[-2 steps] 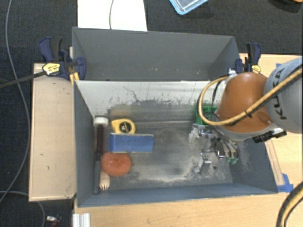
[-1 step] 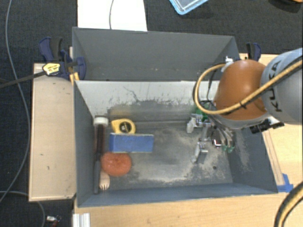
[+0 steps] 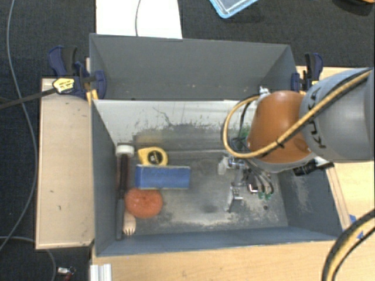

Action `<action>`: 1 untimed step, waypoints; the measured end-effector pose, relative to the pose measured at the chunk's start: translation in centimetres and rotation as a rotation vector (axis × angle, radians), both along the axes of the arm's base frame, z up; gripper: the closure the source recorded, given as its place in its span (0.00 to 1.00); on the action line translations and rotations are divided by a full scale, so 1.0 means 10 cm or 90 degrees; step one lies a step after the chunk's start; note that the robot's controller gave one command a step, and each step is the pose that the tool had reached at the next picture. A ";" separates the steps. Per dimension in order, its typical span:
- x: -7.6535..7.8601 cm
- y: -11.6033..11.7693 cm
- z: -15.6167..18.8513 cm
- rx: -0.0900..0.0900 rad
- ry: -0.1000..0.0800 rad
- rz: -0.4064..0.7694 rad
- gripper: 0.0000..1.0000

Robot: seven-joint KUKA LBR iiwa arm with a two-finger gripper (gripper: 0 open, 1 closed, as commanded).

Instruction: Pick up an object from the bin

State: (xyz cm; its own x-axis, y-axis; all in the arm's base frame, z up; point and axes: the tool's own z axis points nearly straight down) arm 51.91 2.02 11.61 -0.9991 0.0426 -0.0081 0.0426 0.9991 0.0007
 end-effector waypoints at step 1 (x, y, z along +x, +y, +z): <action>0.15 0.10 0.42 0.000 0.001 -0.023 0.00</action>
Offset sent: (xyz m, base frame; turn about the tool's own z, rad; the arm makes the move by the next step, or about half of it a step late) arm 0.0321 -0.0131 0.0762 0.1201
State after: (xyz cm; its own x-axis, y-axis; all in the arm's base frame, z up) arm 53.37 3.01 15.78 -0.9968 0.0791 -0.0061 0.0791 0.9969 0.0010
